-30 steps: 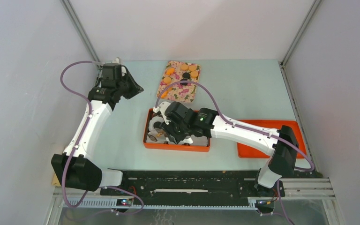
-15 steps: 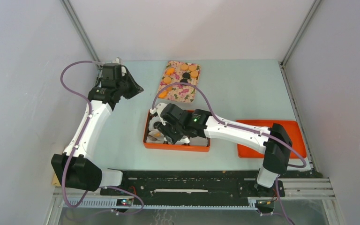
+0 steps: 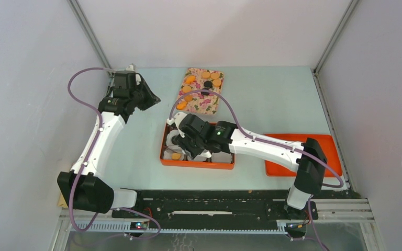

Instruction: Pack the cookies

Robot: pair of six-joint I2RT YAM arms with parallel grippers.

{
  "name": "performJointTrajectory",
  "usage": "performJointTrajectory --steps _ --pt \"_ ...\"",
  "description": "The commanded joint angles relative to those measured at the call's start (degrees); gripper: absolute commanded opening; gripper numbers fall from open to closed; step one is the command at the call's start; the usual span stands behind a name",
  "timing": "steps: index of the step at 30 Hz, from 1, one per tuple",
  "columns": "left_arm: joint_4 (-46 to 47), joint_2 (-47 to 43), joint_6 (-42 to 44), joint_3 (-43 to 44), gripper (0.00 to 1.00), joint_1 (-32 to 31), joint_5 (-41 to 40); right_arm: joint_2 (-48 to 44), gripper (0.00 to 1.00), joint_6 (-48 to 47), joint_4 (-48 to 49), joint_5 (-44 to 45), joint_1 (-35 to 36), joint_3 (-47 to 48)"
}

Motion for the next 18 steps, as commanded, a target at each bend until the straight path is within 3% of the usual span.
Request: performJointTrajectory --steps 1,9,18 --pt "1.4 -0.51 1.36 1.21 0.01 0.32 1.37 -5.52 0.56 -2.03 0.81 5.31 0.47 5.28" --pt "2.07 0.2 0.92 1.33 0.01 0.32 2.39 -8.99 0.54 -4.43 1.41 10.14 -3.82 7.81" --pt "2.28 1.57 0.97 1.82 0.0 0.32 2.5 2.42 0.51 -4.52 5.36 13.49 -16.68 10.73"
